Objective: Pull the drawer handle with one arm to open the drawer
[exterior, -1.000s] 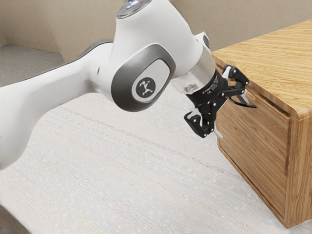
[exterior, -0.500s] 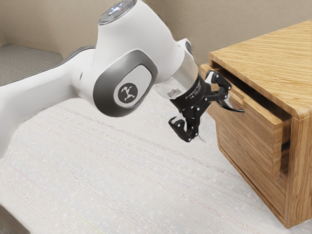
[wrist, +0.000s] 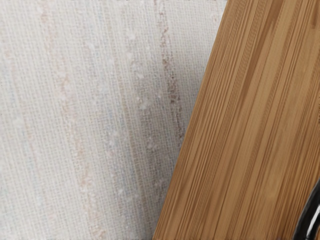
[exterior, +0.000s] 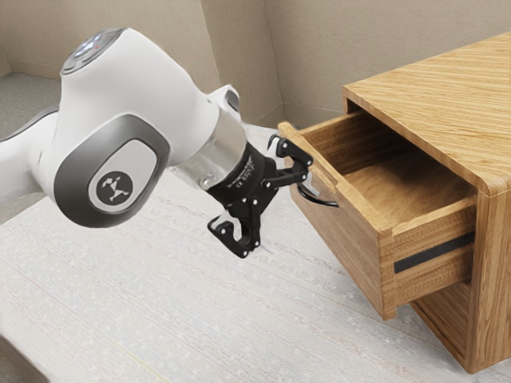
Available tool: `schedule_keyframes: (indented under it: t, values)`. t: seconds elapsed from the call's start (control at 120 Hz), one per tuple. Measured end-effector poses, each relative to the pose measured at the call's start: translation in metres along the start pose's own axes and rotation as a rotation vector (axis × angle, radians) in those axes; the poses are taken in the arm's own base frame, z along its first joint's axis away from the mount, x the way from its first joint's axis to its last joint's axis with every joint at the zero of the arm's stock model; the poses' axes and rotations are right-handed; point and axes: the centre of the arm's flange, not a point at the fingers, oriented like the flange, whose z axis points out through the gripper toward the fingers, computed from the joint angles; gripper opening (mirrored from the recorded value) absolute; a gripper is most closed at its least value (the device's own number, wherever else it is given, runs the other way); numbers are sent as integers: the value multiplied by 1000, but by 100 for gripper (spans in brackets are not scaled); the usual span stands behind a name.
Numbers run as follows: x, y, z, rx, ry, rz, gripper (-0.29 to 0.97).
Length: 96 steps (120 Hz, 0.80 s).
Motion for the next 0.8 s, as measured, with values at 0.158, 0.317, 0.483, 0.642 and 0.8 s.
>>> schedule_keyframes:
  t: [0.158, 0.317, 0.483, 0.642, 0.8]
  values:
    - [4, -21, -11, -13, -1, -8, 68]
    - [19, -41, -23, -24, 2, -32, 68]
    - [27, -58, -33, -35, -1, -47, 68]
    - [27, -74, -42, -45, -5, -47, 68]
    - [27, -86, -42, -41, -8, -48, 68]
